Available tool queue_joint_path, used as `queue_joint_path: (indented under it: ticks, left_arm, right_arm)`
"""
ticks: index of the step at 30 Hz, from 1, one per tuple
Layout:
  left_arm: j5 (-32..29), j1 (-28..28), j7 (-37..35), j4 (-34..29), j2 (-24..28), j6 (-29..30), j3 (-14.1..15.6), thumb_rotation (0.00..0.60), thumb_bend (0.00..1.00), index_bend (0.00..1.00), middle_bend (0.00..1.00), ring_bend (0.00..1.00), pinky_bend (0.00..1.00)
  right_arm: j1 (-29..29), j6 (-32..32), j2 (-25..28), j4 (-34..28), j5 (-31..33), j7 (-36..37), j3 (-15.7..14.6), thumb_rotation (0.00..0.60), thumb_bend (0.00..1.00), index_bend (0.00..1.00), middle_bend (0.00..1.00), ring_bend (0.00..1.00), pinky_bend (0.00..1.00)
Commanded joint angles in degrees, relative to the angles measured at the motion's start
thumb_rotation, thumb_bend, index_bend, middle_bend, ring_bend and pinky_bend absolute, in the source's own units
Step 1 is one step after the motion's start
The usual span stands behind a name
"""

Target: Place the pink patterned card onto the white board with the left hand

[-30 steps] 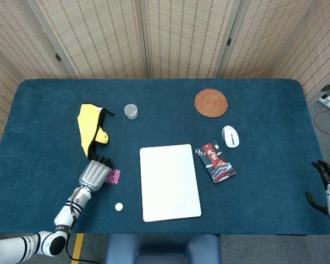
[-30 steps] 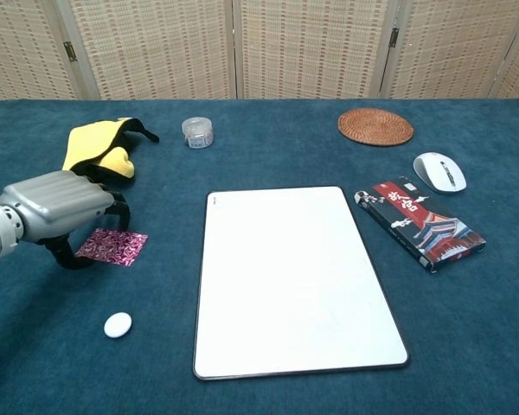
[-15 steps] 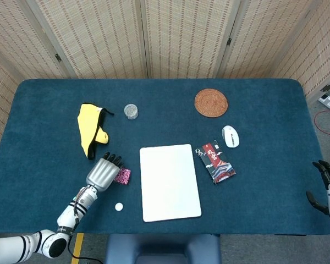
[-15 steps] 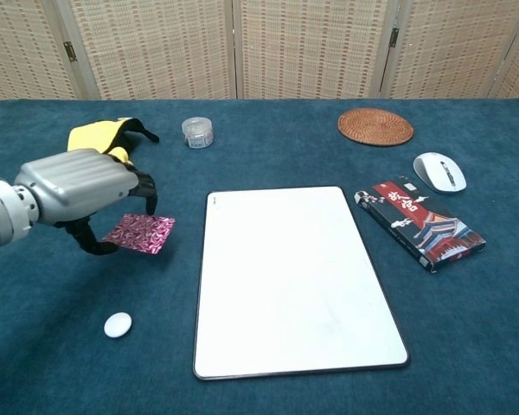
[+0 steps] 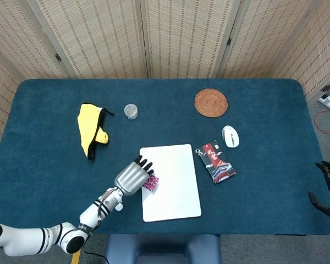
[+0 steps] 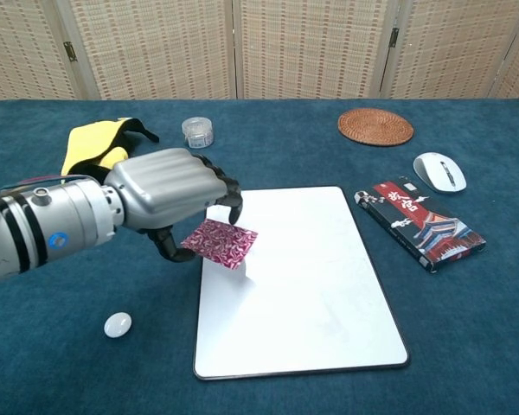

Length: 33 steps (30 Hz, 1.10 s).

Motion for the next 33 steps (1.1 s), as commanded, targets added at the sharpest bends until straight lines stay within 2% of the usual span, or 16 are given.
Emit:
queue_joint_path:
  ticks: [1,9,14,17,26,33]
  left_arm:
    - [-0.19,-1.00,0.60,0.78,-1.15,-0.79,-0.25,0.600,0.32,0.38,0.25,0.23,0.21]
    - [-2.17,-2.85,2.56,1.69,-3.42,-1.91,-0.19,0.600,0.32,0.34,0.24,0.22,0.21]
    - [-4.66,-3.41,3.82,1.93,-4.39,-1.96,-0.17,0.600,0.29,0.22,0.21,0.19,0.20]
    - [-5.04,-3.08,4.07,0.72,-3.71,-0.77,0.10,0.600,0.29,0.19,0.20,0.18,0.19]
    - [1.17,1.18,0.73,-6.89,4.45,5.36,4.26,0.600,0.29,0.31,0.20,0.18,0.18]
    - [7.33,4.90,-3.59,-9.66,10.11,8.48,8.61,0.600,0.29,0.37,0.20,0.19,0.17]
  right_arm:
    - [-0.08,0.08,0.06,-0.07,0.03,-0.01,0.00,0.600,0.31,0.16,0.18,0.25,0.16]
    - [-0.42,0.27,0.06,0.09,0.24,0.24,-0.01,0.600,0.31,0.16,0.18,0.25,0.16]
    - [-0.45,0.17,-0.21,0.57,0.46,0.77,0.11,0.600,0.31,0.16,0.18,0.25,0.16]
    - [-0.41,0.09,-0.22,0.88,0.40,0.97,0.14,0.600,0.31,0.16,0.18,0.25,0.16]
    - [-0.03,-0.24,-0.45,1.51,0.02,1.53,0.28,0.600,0.31,0.16,0.18,0.25,0.16]
    - [0.46,-0.58,-0.84,1.80,-0.42,1.53,0.36,0.600,0.31,0.16,0.18,0.25,0.16]
